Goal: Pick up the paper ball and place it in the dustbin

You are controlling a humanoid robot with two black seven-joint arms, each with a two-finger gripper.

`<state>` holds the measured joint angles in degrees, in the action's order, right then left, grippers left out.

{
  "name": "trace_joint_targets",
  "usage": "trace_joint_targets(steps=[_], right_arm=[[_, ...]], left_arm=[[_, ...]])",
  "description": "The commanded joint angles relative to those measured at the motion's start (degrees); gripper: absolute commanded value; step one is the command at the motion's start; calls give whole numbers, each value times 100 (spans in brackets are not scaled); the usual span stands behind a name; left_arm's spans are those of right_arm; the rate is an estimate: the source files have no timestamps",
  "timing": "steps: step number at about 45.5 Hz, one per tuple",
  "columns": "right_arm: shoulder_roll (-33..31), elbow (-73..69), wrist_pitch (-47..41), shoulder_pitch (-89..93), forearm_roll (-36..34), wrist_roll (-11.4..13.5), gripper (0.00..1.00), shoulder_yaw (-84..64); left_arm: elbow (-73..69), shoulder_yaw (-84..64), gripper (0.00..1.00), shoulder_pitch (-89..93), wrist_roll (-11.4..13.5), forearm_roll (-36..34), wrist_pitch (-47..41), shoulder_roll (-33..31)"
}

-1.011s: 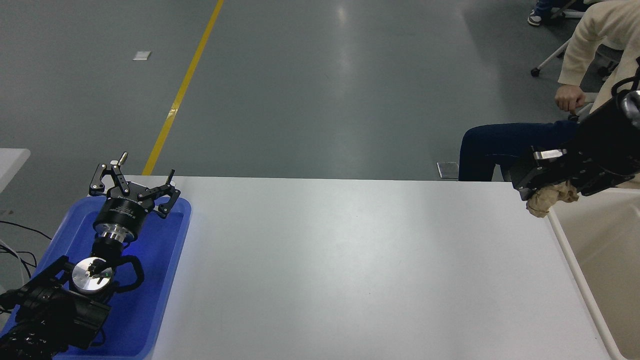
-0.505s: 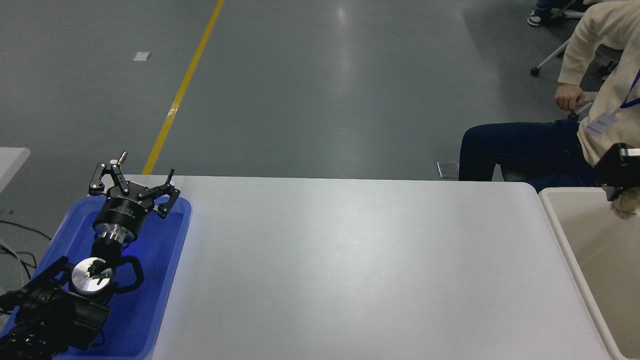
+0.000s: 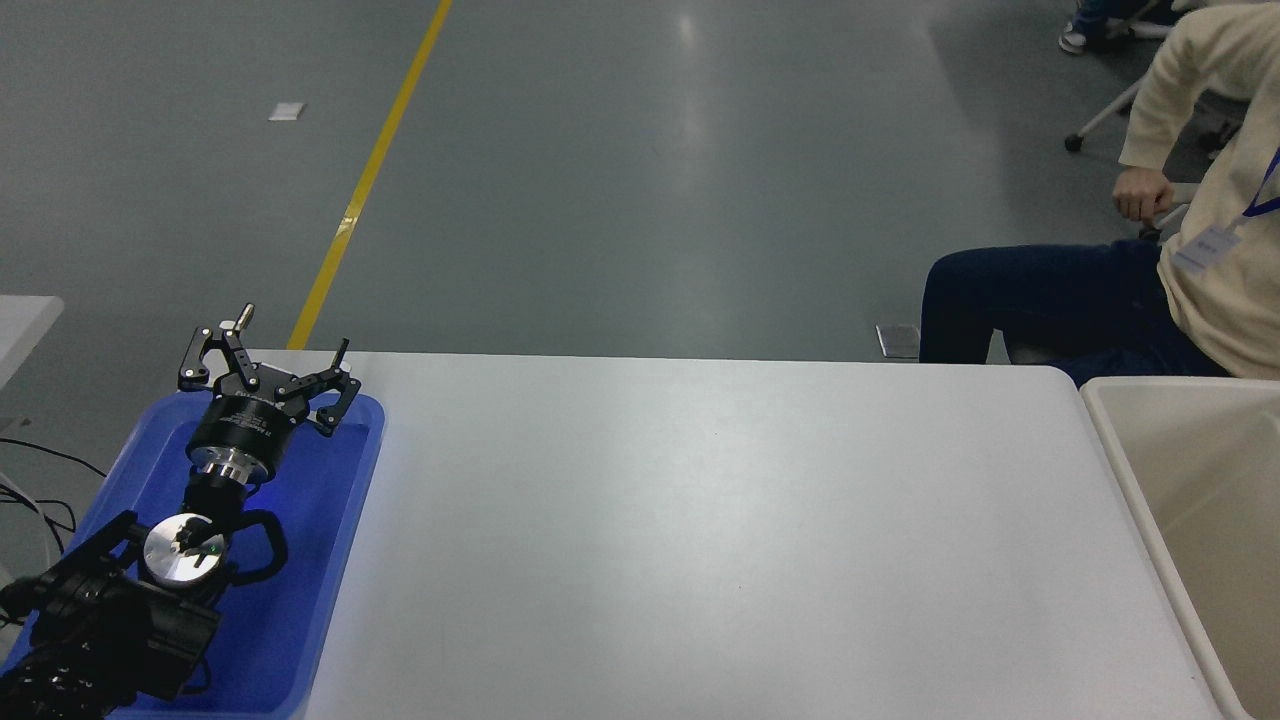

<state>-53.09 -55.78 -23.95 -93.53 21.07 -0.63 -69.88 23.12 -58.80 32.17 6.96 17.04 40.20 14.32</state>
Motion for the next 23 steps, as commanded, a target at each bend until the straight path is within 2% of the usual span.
trace_joint_targets(steps=[1, 9, 16, 23], right_arm=[[271, 1876, 549, 2689, 3, 2, 0, 1827], [817, 2914, 751, 3542, -15, 11, 0, 2101], [1151, 3284, 1243, 4035, -24, 11, 0, 2276], [1502, 3845, 1366, 4527, -24, 11, 0, 2478]], left_arm=[[0, 0, 100, 0, -2, 1, 6, 0], [0, 0, 100, 8, -2, 1, 6, 0], [0, 0, 100, 0, -2, -8, 6, 9], [0, 0, 100, 0, -2, -8, 6, 0]])
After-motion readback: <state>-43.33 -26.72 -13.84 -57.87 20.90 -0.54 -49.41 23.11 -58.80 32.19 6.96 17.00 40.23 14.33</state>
